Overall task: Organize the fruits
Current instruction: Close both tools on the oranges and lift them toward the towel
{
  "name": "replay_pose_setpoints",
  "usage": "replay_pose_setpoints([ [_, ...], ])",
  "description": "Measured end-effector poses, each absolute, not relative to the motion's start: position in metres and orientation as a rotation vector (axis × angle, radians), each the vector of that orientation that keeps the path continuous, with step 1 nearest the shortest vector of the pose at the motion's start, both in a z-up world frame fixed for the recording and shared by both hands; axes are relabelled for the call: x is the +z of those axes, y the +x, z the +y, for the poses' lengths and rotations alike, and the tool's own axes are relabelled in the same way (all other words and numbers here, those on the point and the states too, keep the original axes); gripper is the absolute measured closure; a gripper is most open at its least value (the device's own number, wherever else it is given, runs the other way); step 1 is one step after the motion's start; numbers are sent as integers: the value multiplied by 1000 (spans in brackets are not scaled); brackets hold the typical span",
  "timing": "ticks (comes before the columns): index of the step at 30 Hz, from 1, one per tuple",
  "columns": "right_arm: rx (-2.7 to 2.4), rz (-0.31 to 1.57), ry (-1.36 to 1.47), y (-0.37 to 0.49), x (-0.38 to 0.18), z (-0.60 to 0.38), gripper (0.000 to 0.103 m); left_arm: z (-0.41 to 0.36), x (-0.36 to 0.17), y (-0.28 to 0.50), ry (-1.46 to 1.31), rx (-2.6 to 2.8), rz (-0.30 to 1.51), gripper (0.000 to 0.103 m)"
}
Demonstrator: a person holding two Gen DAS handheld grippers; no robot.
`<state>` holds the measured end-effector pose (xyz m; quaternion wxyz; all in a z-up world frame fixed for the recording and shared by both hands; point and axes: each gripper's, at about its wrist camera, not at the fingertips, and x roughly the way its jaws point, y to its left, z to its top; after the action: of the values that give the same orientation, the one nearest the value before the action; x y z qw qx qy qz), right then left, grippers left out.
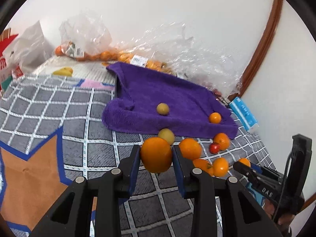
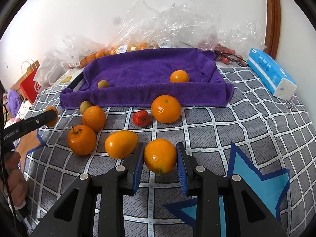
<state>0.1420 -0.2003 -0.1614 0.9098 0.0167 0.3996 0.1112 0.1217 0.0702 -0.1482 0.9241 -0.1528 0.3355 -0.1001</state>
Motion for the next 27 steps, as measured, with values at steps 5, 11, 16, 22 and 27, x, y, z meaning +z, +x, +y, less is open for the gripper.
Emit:
replay_pose_setpoints([
  [5, 247, 793, 51, 140, -143, -200, 71, 68, -136, 117, -311, -198, 694, 72],
  [11, 251, 754, 33, 139, -121, -195, 71, 63, -123, 114, -311, -189, 706, 72],
  [16, 250, 739, 29, 139, -110, -192, 71, 61, -113, 113, -292, -174, 702, 72],
  [22, 251, 730, 30, 147, -100, -189, 71, 67, -98, 118, -301, -171, 674, 72],
  [27, 244, 722, 29, 161, -90, -186, 71, 70, -86, 134, -289, -154, 654, 72],
])
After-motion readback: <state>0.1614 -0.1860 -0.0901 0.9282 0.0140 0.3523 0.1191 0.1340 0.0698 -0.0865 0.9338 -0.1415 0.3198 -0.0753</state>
